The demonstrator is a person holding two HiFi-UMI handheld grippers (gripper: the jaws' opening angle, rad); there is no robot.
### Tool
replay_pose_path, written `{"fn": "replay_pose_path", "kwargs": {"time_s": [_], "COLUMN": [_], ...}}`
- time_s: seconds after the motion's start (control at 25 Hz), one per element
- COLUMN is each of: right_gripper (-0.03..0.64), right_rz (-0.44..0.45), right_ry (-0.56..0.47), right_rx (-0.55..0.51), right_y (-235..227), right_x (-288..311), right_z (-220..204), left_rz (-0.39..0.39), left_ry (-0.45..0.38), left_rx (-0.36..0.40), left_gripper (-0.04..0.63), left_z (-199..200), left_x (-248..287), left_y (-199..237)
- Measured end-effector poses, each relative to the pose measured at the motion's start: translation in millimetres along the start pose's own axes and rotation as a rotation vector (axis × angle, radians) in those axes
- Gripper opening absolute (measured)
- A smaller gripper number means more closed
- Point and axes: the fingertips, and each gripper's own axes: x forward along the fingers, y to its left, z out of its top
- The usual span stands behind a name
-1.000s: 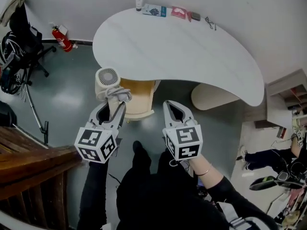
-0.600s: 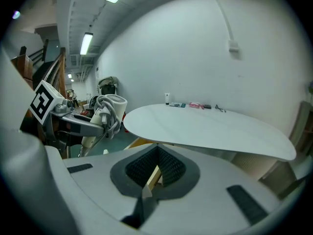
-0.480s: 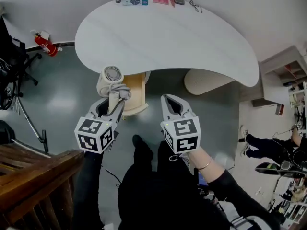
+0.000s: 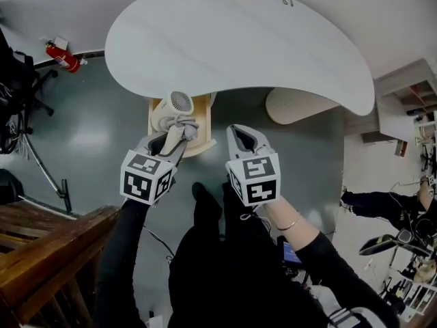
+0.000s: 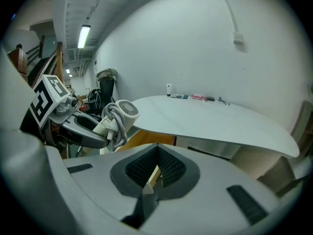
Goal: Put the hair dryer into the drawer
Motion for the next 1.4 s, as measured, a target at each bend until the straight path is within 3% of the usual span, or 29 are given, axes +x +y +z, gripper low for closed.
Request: {"fn": "replay_pose_path", "kwargs": {"time_s": [0.52,0.72,1.0,1.16,1.4], "right_gripper": [0.002,0.002,0.002,0.002,0.002], "right_rz": [0.013,0.019,0.035,0.051,0.071], "right_ry": [0.045,0.053,0.08,0.101,0.124], "right_rx": [0.026,0.037,0.037,0.034,0.032], "right_y": [-7.6,-11.4,-12.6,-11.0,-10.9], "right_x": [21.7,28.2,35.8,43.2,55.7], "right_z": [-12.3,-9.8,-16.5,-20.0,-23.8], "left_rz": [-0.063,-0.126,-0.186,-0.203,-0.212], "left_ry": [0.264,0.357,0.49,0.565,0.641], "left_rx": [0.013,0.025,0.088,0.124,0.113], "left_gripper": [0.166,0.166,0.166,0.166,0.166], "left_z": [-41.5,-48.7,-61.7,-69.0,-78.0], "left_x": [34.8,45.2,56.7,63.4,76.9], "left_y": [4.1,1.4,3.2,5.7,10.6]}}
